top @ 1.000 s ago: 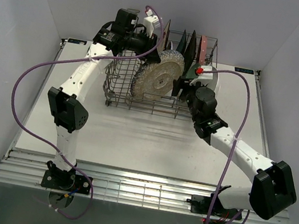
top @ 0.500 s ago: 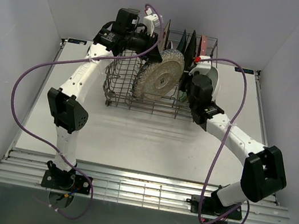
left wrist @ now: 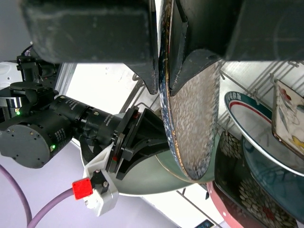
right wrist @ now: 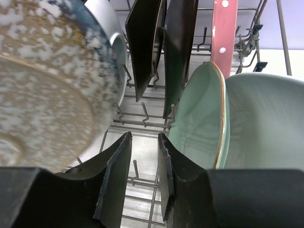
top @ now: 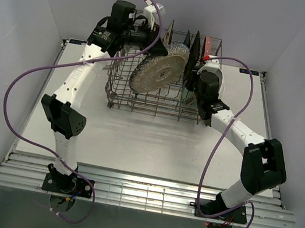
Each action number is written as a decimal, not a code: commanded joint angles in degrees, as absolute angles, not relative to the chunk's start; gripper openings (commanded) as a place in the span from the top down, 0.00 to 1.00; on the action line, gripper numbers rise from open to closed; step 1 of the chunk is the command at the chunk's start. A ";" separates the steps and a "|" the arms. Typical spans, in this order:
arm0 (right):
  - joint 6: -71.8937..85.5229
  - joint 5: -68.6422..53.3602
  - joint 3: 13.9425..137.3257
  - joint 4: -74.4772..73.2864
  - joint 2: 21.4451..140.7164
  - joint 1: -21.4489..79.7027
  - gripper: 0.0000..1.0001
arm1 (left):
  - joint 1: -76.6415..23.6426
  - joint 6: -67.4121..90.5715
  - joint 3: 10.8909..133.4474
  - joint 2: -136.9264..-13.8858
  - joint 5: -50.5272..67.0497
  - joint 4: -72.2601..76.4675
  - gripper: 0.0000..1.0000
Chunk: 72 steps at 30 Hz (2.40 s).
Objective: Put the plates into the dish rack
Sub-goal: Insert the plate into the dish rack.
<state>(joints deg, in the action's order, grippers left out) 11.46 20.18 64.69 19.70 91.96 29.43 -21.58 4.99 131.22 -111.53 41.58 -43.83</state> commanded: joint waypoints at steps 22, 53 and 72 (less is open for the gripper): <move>12.74 9.06 64.42 30.49 94.57 28.83 0.66 | -22.15 16.78 134.21 -103.01 40.08 -26.90 1.00; 13.18 10.11 67.15 32.26 98.26 27.42 0.68 | -34.45 24.96 131.04 -105.11 18.82 -21.27 1.00; 12.39 14.33 70.22 32.17 98.70 26.46 0.68 | -37.18 31.55 128.94 -104.77 11.34 -18.81 1.00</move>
